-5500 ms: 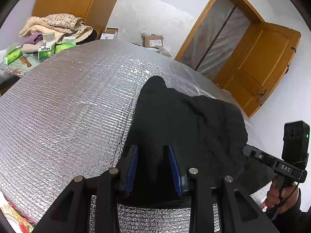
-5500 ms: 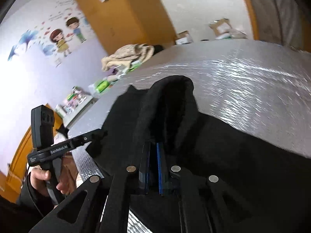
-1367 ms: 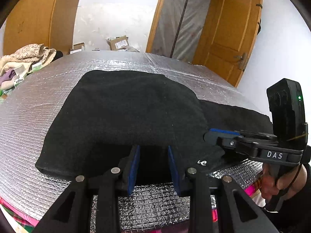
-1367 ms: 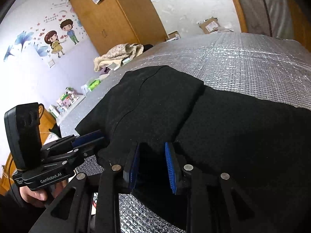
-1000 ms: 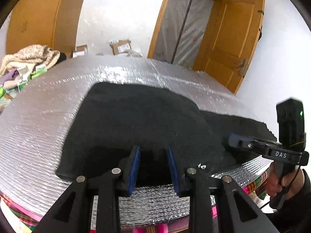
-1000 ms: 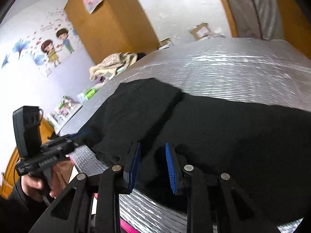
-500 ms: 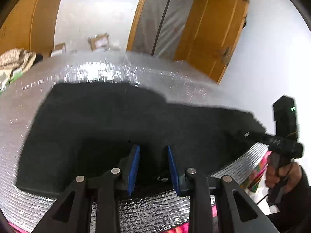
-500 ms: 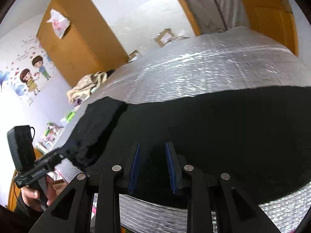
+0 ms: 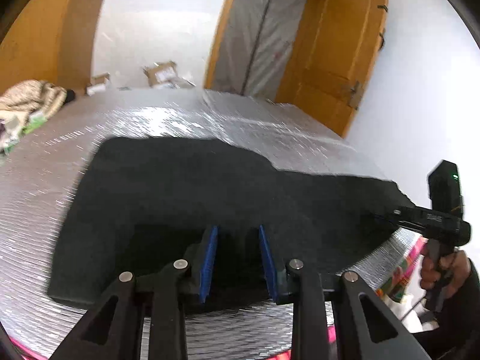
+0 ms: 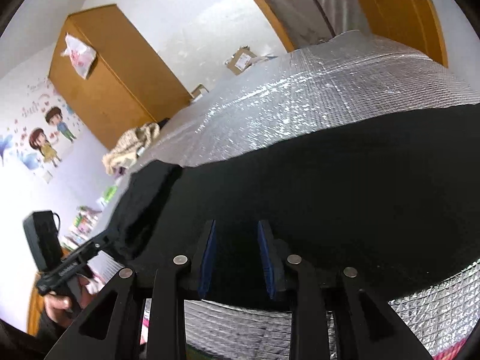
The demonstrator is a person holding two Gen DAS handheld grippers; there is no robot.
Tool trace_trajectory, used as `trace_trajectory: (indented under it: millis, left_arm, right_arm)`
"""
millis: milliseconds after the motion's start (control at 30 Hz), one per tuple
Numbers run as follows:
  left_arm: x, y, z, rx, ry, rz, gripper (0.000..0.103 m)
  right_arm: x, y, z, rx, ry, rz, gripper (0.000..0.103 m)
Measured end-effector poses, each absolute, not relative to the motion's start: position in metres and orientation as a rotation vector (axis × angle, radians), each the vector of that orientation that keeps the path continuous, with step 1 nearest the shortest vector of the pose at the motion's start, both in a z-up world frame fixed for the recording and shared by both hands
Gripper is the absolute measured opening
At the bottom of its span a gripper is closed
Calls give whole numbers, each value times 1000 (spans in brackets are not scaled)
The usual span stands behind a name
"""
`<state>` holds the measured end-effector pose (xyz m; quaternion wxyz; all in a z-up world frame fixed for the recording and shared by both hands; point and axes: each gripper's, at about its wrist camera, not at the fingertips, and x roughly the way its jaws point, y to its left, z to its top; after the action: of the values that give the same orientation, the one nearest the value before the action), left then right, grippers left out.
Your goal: Fold clothes
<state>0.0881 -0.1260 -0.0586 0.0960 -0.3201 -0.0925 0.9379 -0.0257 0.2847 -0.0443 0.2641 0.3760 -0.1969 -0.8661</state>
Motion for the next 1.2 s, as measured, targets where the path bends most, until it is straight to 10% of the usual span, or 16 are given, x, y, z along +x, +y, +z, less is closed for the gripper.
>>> trace_trajectory:
  millis: [733,867,1200]
  left_arm:
    - [72,-234,-81,-1156,-512,2908,37]
    - [80,-250,-78,-1076,-624,2894,9]
    - [92,-280,-87,-1002,-828,2831,7]
  right_arm:
    - [-101,137,-56,1188,-520,-1968,42]
    - [-109,133,-54,1222,-492,-1988,17]
    - [-111,119,-28,1102,-477,-1941,7]
